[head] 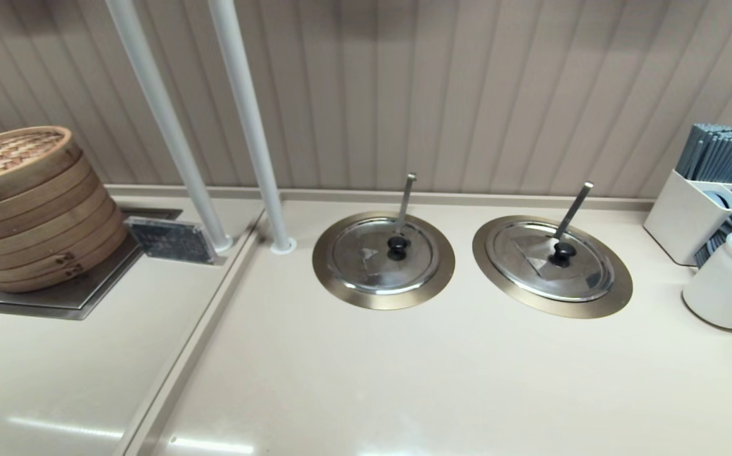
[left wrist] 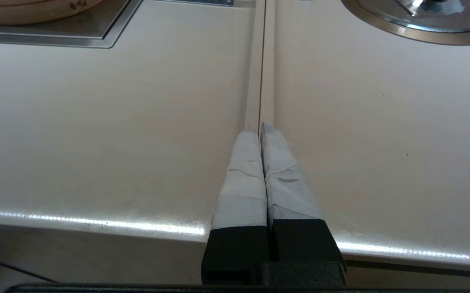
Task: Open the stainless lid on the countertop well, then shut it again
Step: Open the lid
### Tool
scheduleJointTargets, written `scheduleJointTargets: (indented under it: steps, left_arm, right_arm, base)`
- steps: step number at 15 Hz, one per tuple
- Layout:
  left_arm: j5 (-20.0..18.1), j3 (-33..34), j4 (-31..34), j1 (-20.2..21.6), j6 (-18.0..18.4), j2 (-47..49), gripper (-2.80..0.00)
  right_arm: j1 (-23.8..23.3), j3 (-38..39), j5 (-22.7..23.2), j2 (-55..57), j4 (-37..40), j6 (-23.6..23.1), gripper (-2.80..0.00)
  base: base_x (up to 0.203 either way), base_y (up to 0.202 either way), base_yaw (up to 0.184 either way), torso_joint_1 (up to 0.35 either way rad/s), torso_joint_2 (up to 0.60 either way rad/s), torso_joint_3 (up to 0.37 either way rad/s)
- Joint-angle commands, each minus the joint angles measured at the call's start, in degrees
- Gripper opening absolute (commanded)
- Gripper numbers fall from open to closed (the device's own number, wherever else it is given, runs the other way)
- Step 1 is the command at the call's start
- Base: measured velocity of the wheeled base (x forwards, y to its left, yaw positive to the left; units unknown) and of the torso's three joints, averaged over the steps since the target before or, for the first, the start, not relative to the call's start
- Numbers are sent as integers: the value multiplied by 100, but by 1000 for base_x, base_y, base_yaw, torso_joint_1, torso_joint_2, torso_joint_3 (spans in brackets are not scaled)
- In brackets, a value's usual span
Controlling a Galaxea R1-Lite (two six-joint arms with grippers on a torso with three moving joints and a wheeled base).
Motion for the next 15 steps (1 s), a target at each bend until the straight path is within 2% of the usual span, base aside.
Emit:
scheduleJointTargets:
  steps: [1,8,11,15]
  left_arm:
    - [2,0,6,1,-1,0,-280]
    - [2,0,2,1,-1,0,-280]
    - [2,0,0,1,-1,0,-280]
    - [2,0,8,1,-1,0,-280]
  right_arm:
    - [-2,-232,-15,1474,-396,111,-280]
    - [22,-1266,-154,4521,-2433,421,-280]
    - [63,-1623,-201,5191,-2720,568,-280]
    - [303,-2042,-429,5357,-2737,571,-280]
  base:
    - [0,0,0,0,0,0]
    - [0,0,0,0,0,0]
    - [0,0,0,0,0,0]
    - [0,0,0,0,0,0]
